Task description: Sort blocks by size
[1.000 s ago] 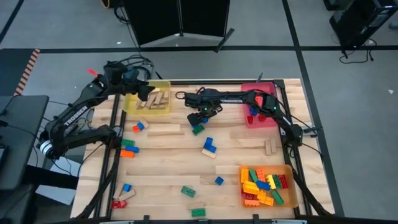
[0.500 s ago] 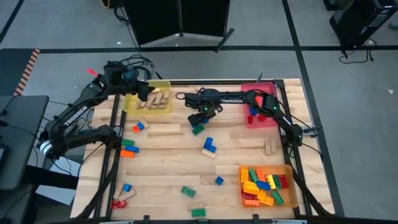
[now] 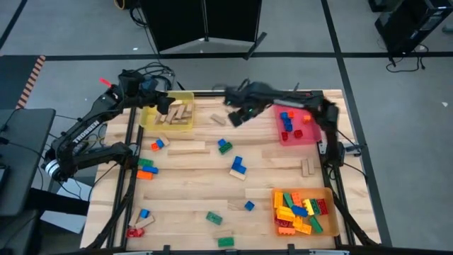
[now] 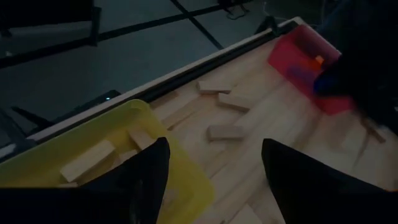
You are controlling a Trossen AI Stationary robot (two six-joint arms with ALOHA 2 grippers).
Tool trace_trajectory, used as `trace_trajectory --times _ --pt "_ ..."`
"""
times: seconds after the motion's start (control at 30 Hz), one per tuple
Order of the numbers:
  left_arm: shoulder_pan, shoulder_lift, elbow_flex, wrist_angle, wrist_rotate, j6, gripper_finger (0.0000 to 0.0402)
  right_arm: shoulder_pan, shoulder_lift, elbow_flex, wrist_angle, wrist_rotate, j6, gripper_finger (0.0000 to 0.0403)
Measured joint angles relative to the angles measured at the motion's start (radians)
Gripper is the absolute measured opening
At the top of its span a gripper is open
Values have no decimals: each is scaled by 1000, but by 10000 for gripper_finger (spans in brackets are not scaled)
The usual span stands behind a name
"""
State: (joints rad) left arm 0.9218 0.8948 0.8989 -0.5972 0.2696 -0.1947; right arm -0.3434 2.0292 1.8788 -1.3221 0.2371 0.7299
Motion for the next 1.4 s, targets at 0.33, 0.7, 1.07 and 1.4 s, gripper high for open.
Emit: trace_trajectory --times 0.33,0.7,1.07,1.4 --pt "-11 -46 0 -11 102 133 262 -93 -390 -306 17 165 157 150" --pt "-146 -110 0 34 -8 144 261 -126 -660 -867 198 -11 377 162" --pt "-424 -106 0 94 -317 78 261 -126 -709 -1071 240 -32 398 183" --pt "-634 -53 0 98 -500 -72 261 -138 -725 -1071 233 -21 269 249"
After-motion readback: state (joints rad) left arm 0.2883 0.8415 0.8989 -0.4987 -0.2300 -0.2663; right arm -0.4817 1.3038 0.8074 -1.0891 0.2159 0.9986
